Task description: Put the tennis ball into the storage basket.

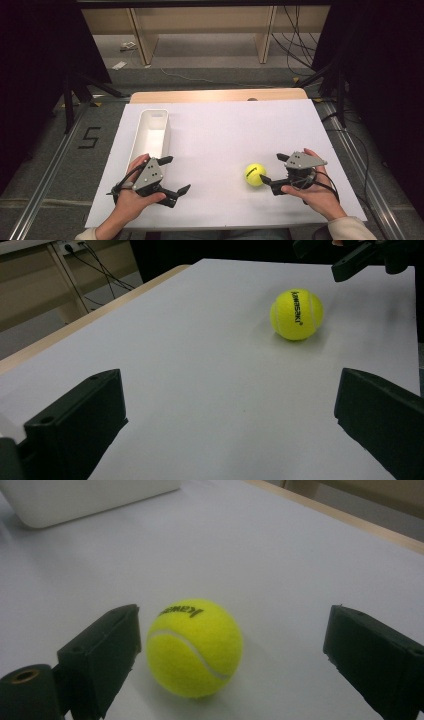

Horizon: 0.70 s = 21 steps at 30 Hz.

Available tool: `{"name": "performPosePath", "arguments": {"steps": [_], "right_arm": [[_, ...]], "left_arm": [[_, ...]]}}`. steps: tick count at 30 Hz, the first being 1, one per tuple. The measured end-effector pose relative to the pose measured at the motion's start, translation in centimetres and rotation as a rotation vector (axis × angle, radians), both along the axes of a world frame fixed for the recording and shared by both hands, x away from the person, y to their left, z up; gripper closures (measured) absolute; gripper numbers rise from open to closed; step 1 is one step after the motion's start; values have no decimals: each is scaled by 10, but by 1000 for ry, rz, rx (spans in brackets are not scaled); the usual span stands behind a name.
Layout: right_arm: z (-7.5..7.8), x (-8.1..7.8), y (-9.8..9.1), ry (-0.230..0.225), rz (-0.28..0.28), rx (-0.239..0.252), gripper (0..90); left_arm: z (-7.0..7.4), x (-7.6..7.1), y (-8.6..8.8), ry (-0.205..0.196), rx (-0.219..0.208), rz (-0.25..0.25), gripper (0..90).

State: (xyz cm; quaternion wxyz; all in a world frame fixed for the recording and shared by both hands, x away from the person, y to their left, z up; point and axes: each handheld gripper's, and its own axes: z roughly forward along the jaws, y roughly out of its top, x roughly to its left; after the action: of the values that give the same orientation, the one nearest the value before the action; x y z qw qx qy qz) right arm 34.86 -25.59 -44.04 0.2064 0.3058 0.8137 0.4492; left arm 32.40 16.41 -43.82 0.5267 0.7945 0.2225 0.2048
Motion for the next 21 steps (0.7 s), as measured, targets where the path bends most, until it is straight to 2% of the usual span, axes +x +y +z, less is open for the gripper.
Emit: {"name": "performPosePath", "arguments": {"steps": [21], "right_arm": [[-10, 12, 20, 32, 30, -35, 90]], "left_arm": [[0, 0, -1, -2, 3, -3, 0]]}}
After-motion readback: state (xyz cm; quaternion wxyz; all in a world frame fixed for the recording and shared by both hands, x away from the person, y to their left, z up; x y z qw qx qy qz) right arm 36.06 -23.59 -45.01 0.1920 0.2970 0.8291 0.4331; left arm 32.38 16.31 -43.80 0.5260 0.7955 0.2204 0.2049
